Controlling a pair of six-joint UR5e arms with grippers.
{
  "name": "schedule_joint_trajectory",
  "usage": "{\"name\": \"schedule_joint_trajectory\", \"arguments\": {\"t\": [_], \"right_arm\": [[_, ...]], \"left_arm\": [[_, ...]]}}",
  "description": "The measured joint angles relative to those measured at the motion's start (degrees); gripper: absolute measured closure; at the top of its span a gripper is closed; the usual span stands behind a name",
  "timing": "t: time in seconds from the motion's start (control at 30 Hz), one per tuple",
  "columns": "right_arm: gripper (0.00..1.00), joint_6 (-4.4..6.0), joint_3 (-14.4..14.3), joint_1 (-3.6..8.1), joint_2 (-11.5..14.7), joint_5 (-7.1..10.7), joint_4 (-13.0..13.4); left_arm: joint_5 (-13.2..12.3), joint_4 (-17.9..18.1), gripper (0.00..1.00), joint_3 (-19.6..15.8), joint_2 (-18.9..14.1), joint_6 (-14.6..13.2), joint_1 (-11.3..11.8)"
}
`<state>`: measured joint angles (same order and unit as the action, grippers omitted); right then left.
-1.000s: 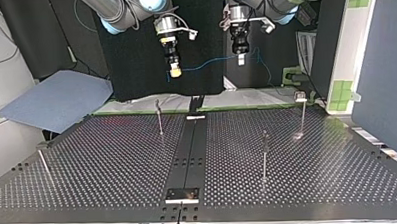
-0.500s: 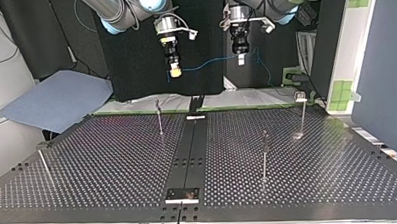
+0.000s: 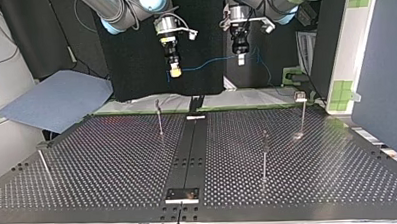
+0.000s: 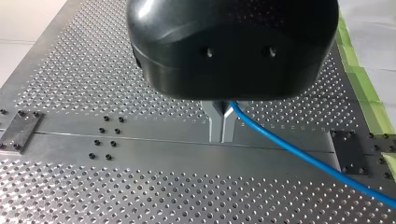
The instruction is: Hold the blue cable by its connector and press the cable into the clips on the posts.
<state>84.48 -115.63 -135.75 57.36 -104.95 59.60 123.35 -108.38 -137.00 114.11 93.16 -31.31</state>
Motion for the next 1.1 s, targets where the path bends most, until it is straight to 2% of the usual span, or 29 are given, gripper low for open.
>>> {"name": "schedule_joint_trajectory", "arguments": {"t": [0.77,0.93,1.1], "right_arm": [[1.0,0.0,0.0,0.0,0.0,0.0,0.0],[1.0,0.0,0.0,0.0,0.0,0.0,0.0],[1.0,0.0,0.0,0.0,0.0,0.0,0.0]], "left_arm": [[0.13,-0.37,1.0,-0.03,0.09,-0.3,0.19],[0.32,-1.32,1.0,-0.07,1.88,-1.67,1.91],[0.35,-1.47,1.0,-0.08,4.09,-1.98,2.56]]}}
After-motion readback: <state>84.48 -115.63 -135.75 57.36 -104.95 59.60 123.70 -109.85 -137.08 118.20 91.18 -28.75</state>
